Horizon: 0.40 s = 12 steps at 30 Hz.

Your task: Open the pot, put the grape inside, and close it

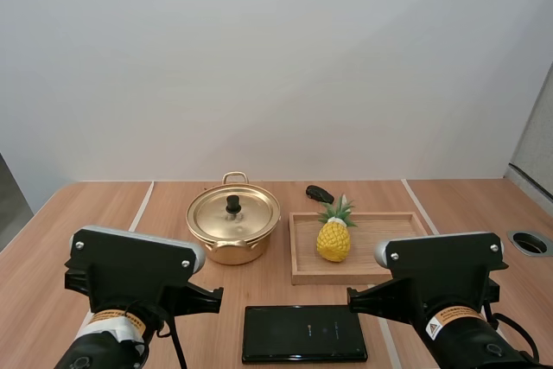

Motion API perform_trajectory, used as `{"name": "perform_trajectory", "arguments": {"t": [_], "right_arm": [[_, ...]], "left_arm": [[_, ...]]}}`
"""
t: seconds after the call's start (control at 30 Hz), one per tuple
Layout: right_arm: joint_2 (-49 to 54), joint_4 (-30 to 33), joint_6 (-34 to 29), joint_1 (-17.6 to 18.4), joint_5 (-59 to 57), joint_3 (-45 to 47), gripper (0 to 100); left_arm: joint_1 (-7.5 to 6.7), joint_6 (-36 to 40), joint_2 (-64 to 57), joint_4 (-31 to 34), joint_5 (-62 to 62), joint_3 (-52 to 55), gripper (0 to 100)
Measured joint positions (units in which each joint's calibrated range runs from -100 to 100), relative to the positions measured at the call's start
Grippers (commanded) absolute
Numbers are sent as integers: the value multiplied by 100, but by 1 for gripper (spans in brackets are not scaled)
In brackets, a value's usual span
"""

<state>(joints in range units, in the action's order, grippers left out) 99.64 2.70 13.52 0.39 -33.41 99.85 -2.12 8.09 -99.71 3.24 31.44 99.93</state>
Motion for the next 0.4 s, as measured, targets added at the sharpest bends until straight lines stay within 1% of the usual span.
{"name": "perform_trajectory", "arguments": {"t": [0.4], "right_arm": [[0, 0, 0, 0, 58, 0, 0]], "left_arm": [[0, 0, 0, 0, 0, 0, 0]]}}
